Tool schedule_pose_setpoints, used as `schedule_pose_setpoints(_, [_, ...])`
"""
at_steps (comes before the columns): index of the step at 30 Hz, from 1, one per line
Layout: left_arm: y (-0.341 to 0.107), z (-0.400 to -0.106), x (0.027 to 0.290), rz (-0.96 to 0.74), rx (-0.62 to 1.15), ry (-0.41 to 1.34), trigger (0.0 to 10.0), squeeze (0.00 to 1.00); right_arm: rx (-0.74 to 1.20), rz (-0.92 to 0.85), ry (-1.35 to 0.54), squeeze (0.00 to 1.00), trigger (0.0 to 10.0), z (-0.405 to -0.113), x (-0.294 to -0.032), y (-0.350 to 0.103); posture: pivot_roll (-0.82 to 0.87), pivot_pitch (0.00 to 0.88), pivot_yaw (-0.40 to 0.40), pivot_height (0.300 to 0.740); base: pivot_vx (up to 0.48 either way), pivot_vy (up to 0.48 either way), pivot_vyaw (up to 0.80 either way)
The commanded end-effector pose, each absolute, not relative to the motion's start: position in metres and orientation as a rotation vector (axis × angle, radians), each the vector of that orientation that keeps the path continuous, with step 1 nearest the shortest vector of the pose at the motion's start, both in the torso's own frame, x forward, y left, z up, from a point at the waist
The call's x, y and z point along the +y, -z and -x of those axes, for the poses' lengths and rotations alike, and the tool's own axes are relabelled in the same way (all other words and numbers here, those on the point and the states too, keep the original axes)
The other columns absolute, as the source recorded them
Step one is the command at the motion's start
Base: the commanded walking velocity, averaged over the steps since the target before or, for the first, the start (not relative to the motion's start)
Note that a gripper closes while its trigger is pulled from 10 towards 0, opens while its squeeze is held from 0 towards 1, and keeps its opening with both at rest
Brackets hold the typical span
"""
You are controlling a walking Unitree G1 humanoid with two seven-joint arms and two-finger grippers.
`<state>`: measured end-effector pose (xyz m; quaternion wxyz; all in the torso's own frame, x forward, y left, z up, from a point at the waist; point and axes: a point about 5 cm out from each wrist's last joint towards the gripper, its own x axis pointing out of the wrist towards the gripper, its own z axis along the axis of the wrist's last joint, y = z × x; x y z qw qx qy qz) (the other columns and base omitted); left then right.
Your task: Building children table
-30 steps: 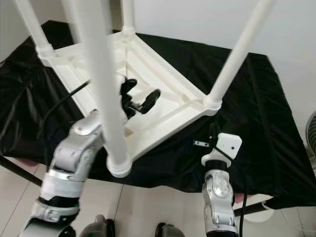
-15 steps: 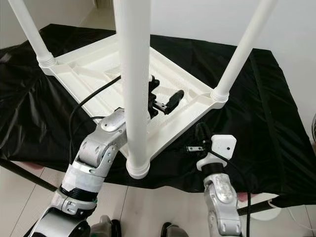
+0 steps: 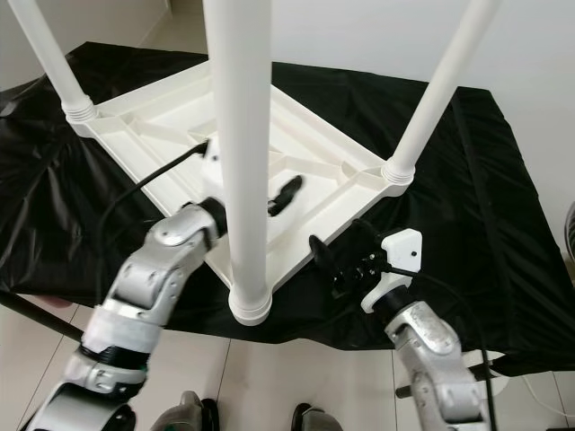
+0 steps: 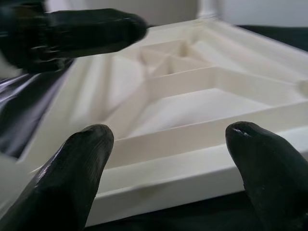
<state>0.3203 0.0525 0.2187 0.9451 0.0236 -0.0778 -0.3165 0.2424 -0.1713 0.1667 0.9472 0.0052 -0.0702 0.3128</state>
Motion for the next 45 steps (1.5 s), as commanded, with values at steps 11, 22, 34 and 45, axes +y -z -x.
schedule_pose_setpoints(11, [-0.203, -0.324, 0.106, -0.195, -0.125, 0.547, 10.0, 0.00, 0.005, 0.046, -1.151, 0.00, 10.0, -0.226, -0.146, -0.165, 0.15, 0.103, -0.052, 0.740, 0.000, 0.000, 0.00])
schedule_pose_setpoints(22, [-0.199, -0.323, 0.128, -0.227, -0.109, 0.504, 10.0, 0.00, 0.043, 0.061, -1.308, 0.00, 10.0, -0.224, -0.135, -0.166, 0.17, 0.081, -0.063, 0.740, 0.000, 0.000, 0.00])
schedule_pose_setpoints(34, [-0.201, -0.322, 0.137, -0.234, -0.112, 0.489, 10.0, 0.00, -0.038, 0.000, -1.245, 0.00, 10.0, -0.237, -0.098, -0.156, 0.19, 0.072, -0.071, 0.740, 0.000, 0.000, 0.00])
schedule_pose_setpoints(45, [-0.198, -0.315, 0.132, -0.236, -0.112, 0.536, 10.0, 0.00, -0.067, -0.009, -0.976, 0.00, 10.0, -0.261, -0.102, -0.150, 0.18, 0.078, -0.072, 0.740, 0.000, 0.000, 0.00])
